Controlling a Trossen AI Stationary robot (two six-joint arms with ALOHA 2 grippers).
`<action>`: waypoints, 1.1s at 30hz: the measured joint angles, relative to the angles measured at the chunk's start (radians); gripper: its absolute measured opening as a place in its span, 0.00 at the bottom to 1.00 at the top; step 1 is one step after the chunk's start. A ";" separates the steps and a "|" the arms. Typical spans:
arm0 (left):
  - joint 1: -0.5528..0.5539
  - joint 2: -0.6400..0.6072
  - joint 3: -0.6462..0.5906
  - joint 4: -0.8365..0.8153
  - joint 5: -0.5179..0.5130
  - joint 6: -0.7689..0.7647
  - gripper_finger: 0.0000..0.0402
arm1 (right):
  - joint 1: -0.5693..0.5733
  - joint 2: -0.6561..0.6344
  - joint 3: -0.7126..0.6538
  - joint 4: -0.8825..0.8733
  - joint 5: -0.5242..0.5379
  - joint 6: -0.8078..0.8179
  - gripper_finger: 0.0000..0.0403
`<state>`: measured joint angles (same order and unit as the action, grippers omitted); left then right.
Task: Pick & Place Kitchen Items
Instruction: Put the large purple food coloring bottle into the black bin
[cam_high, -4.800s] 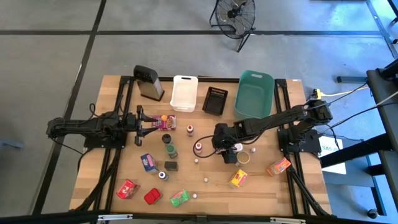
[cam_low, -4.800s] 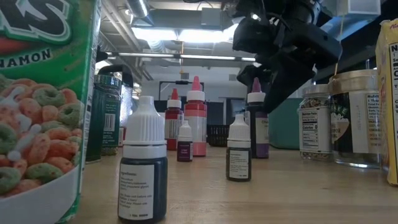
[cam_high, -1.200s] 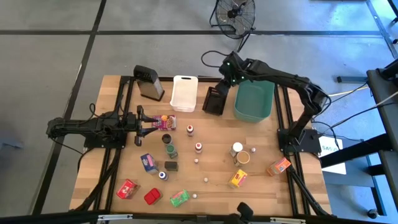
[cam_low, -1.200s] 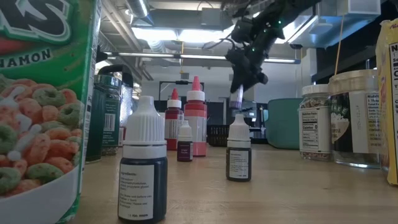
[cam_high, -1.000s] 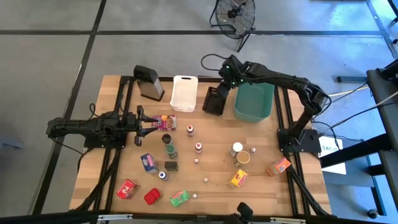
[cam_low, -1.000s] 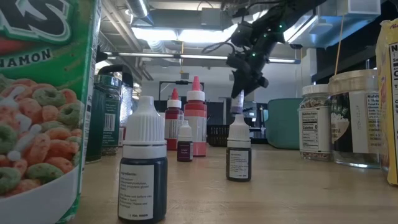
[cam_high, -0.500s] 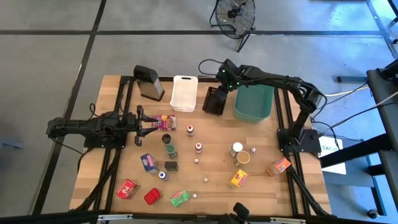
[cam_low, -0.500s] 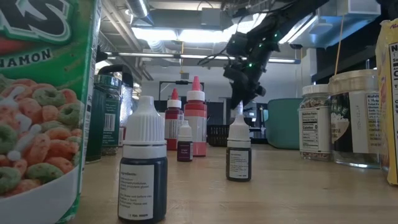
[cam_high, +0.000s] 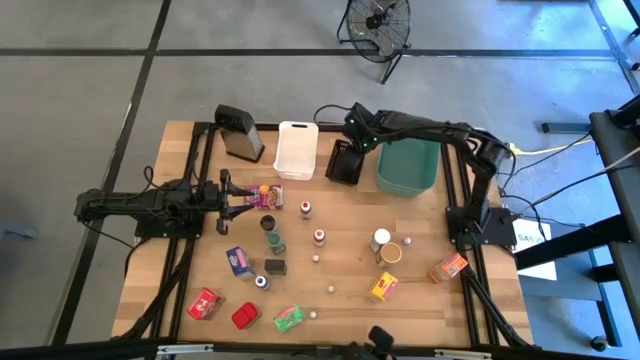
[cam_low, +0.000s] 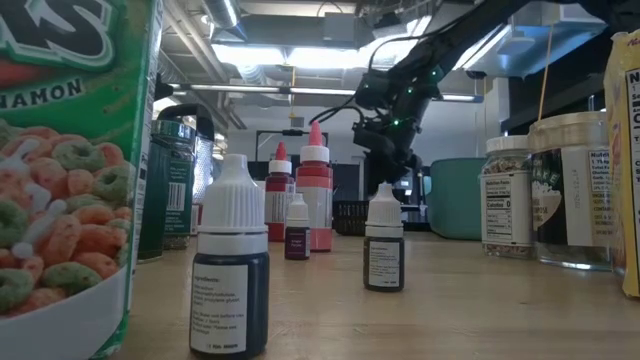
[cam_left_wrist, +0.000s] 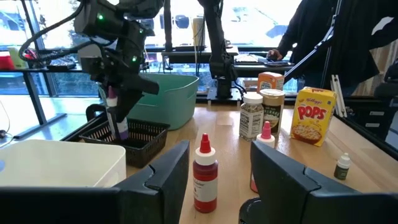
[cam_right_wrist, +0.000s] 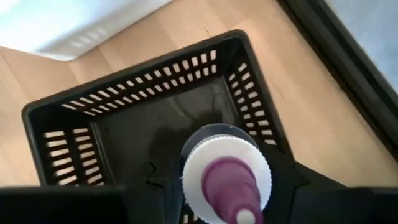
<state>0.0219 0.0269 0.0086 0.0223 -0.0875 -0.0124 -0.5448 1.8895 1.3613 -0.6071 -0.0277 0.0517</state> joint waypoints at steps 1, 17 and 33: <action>0.000 0.000 0.000 0.000 0.000 0.000 0.41 | 0.002 0.003 0.000 0.004 0.000 0.000 0.36; 0.000 0.000 0.000 0.000 0.001 0.000 0.41 | 0.003 0.039 0.001 0.041 -0.001 0.011 0.36; 0.000 0.000 0.000 0.000 0.002 0.000 0.41 | 0.003 0.061 0.002 0.038 -0.009 0.000 0.38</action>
<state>0.0219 0.0269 0.0086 0.0223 -0.0860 -0.0128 -0.5419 1.9503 1.3628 -0.5694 -0.0362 0.0515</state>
